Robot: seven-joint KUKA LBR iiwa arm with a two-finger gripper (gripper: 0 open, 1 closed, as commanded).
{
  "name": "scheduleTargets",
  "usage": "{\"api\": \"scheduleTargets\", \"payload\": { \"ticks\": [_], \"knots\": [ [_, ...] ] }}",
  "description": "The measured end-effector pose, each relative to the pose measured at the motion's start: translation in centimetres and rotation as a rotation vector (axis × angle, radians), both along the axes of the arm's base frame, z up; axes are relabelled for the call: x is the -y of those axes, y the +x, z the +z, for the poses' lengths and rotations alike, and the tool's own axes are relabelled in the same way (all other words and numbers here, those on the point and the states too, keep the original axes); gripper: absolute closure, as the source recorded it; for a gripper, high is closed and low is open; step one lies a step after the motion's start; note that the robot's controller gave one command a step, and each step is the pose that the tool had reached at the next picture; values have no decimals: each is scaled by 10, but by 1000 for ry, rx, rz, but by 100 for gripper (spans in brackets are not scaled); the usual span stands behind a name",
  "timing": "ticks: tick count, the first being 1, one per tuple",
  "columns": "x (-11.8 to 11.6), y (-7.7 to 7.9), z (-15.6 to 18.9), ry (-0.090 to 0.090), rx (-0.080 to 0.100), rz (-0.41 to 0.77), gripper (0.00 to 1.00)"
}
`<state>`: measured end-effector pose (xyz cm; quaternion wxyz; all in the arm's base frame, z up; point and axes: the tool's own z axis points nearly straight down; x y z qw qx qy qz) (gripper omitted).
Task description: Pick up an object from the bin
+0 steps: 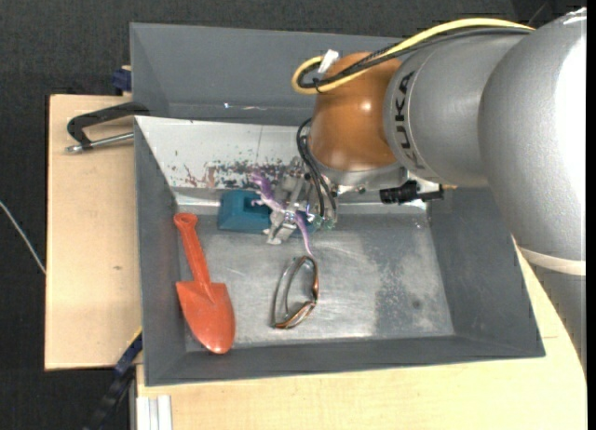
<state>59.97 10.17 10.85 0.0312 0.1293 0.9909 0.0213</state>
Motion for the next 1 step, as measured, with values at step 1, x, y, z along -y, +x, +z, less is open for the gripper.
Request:
{"api": "scheduleTargets", "payload": {
  "ticks": [1],
  "knots": [
    [0,0,0,0,0,0,100]
  ]
}}
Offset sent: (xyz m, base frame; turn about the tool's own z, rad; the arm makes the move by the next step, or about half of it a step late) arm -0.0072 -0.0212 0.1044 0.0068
